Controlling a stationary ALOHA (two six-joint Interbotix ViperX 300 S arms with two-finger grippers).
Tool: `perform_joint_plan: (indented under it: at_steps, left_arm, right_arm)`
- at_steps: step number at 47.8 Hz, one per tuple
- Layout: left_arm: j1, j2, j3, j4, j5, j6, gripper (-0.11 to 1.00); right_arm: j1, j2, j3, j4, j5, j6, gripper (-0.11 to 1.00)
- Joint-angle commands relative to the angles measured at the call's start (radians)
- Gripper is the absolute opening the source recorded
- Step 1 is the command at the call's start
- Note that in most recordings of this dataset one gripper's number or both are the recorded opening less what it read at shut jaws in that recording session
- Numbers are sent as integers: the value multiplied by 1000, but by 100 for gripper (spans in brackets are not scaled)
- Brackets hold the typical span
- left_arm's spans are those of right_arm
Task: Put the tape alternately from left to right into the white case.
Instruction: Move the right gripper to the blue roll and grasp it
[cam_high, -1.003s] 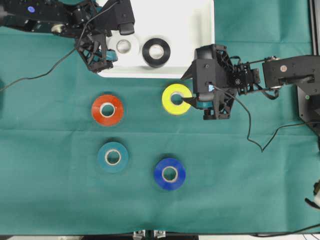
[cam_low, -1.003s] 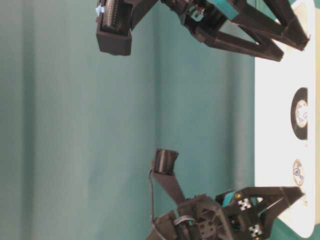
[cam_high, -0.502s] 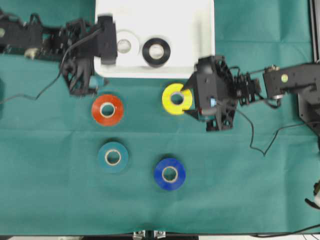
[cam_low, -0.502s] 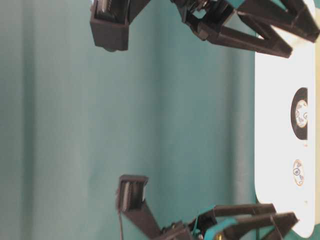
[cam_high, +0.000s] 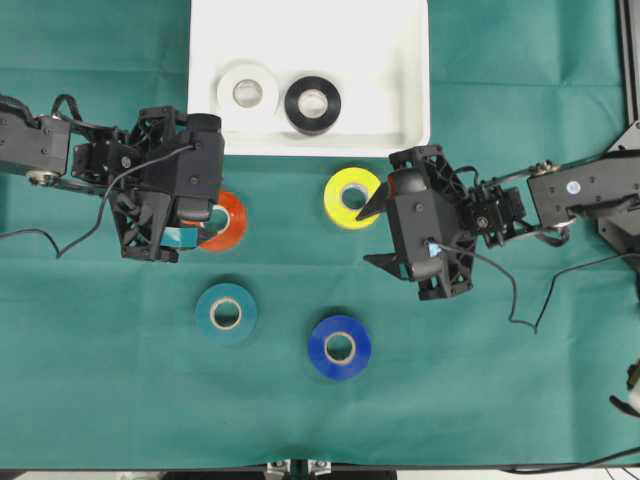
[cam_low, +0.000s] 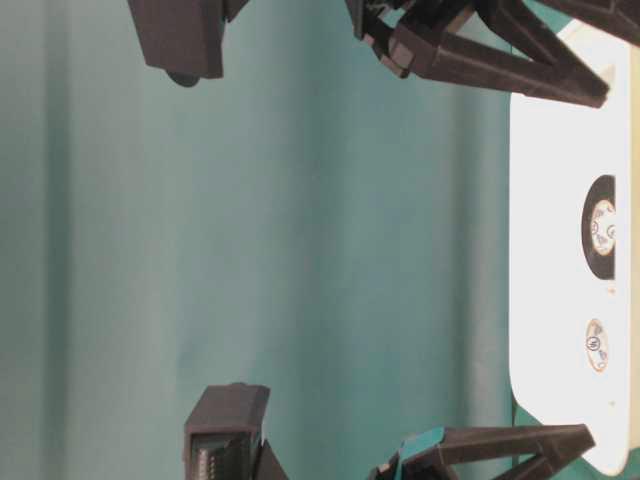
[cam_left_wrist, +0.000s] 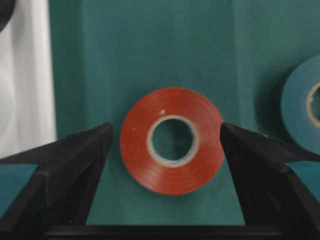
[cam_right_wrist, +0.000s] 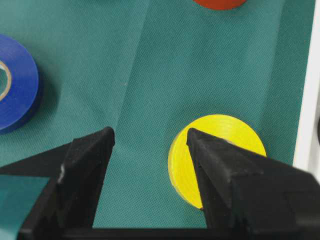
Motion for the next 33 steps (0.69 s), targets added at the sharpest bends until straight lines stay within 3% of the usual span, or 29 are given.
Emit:
perform_joint_plan:
  at_steps: [1,11,25,33]
  left_arm:
    - [-8,-15,2,-2,-25,-2,82]
    - [-8,-18,15,-2,-28,-2,82]
    - [-8,-17,15,-2,-28,0,82]
    - [-8,-14,15,0,-28,0,82]
  right_arm:
    - [9,-20,-29,9,-9,2,66]
    - [55,0,-51,23,-6,2,66]
    - [130,43,-95,80,-3,5,66]
    - [163,64,-117,87,9,67,66]
